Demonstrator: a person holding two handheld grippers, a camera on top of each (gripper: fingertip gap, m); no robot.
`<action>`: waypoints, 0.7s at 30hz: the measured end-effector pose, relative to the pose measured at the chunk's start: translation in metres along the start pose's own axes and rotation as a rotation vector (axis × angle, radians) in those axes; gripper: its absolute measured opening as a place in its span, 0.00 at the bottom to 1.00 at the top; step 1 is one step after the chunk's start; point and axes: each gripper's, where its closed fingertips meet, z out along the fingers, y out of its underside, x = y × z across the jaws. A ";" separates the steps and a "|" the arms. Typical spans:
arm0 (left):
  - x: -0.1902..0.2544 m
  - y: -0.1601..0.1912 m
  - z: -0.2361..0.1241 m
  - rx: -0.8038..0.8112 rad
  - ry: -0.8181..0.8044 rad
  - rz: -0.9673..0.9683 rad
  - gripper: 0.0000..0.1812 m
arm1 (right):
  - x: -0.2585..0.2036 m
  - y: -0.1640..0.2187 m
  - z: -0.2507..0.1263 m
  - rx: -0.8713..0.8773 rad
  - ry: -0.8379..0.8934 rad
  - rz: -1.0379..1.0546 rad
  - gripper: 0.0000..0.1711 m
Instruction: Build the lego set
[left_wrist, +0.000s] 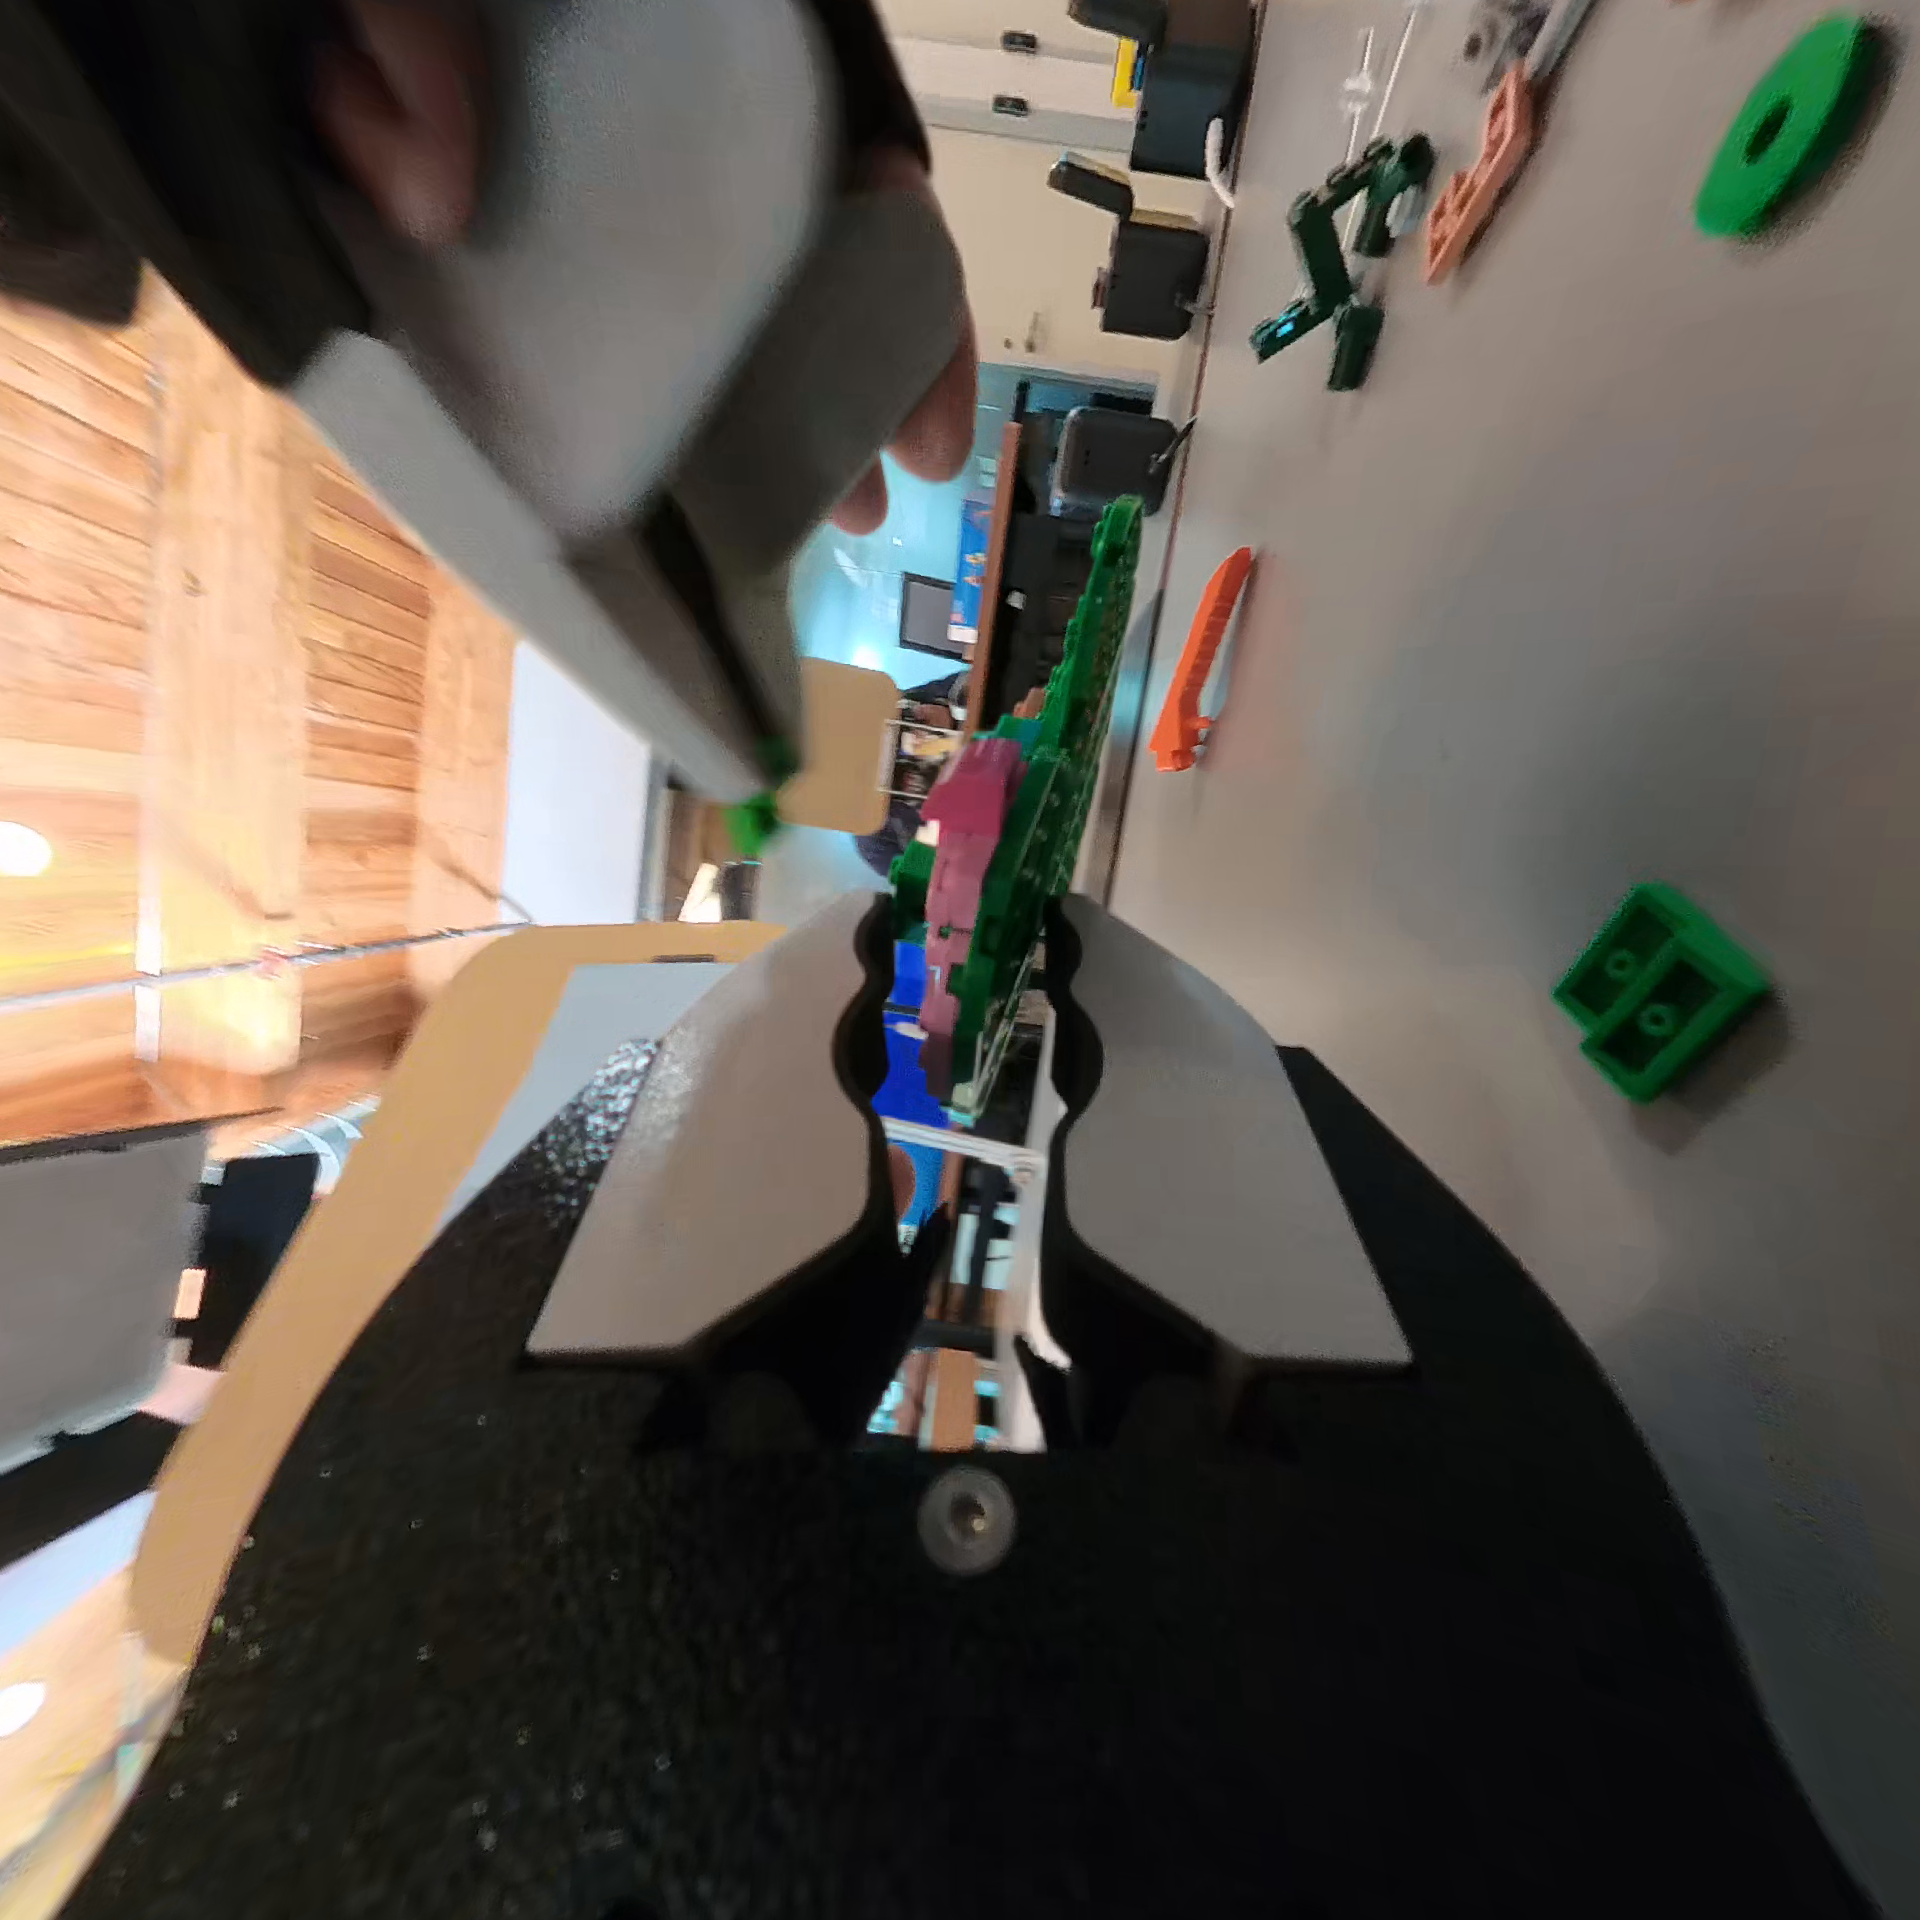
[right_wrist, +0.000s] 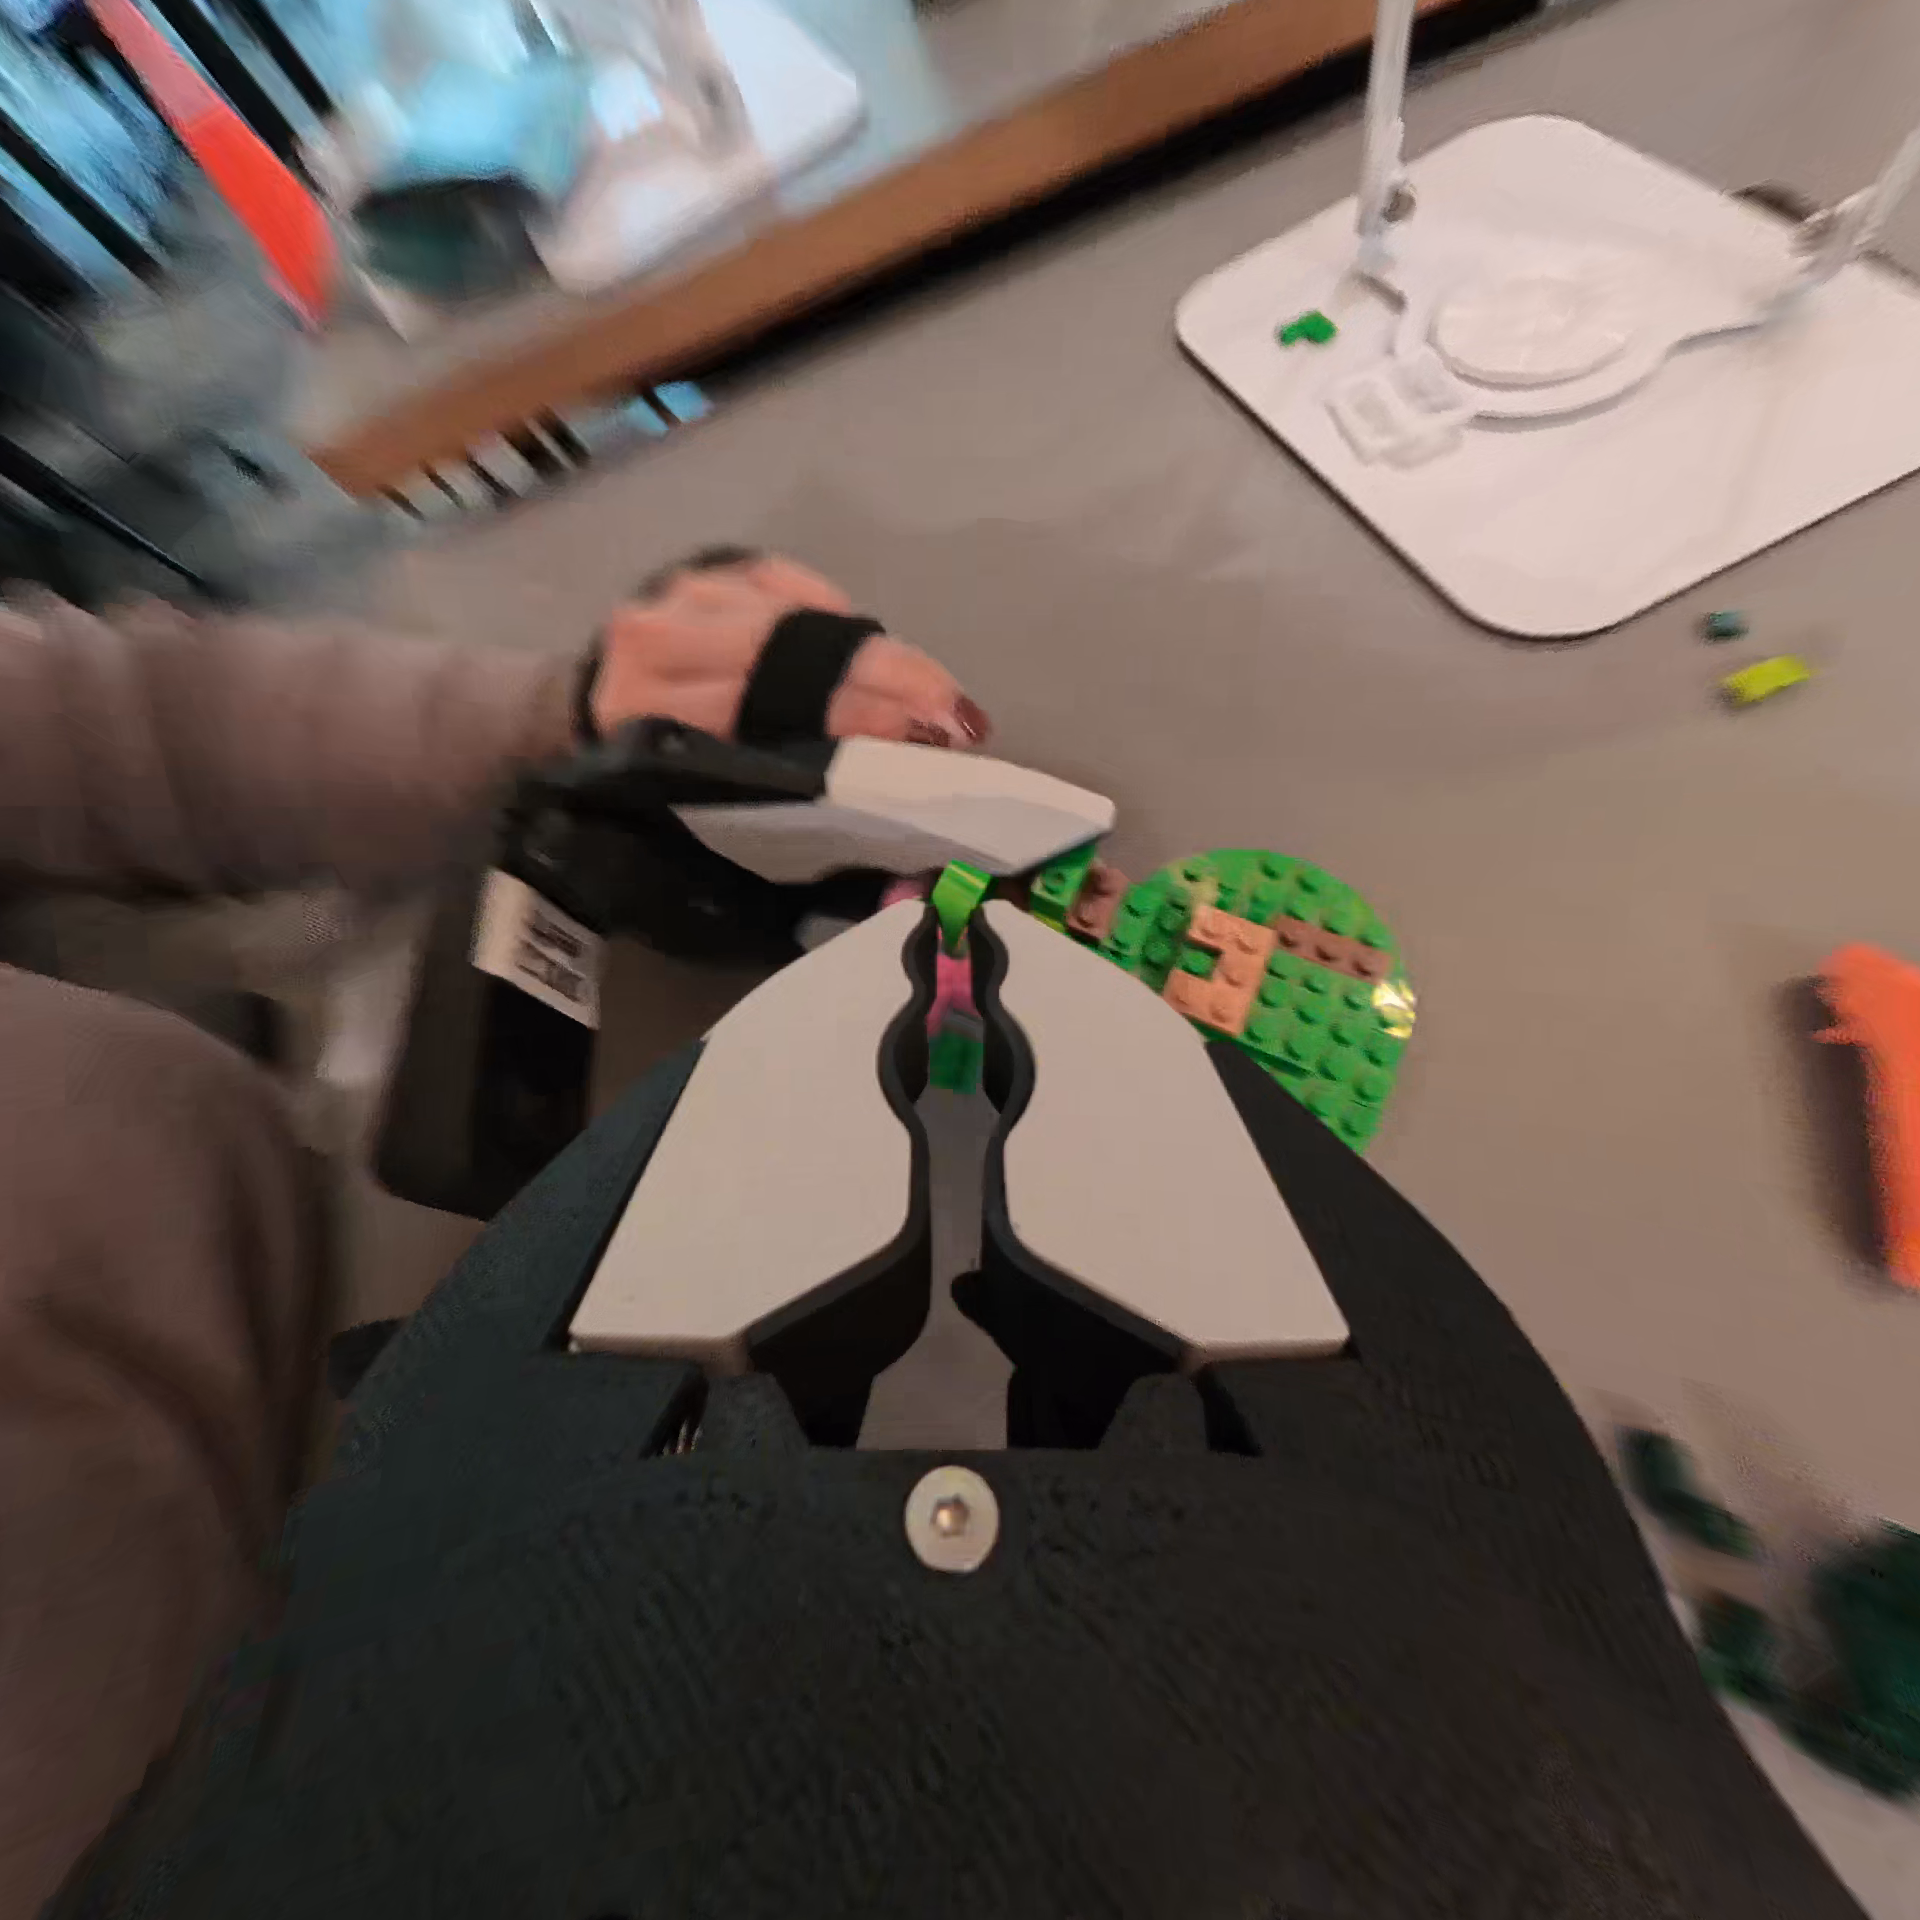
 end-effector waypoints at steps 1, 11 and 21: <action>0.001 0.000 0.000 -0.004 0.012 -0.015 0.15 | -0.002 -0.005 -0.003 0.049 -0.075 0.078 0.02; 0.021 0.003 0.001 -0.085 0.229 -0.205 0.15 | 0.010 -0.001 -0.006 0.105 -0.219 0.270 0.02; 0.032 0.005 -0.002 -0.153 0.345 -0.269 0.15 | 0.011 0.017 0.003 0.017 -0.238 0.268 0.02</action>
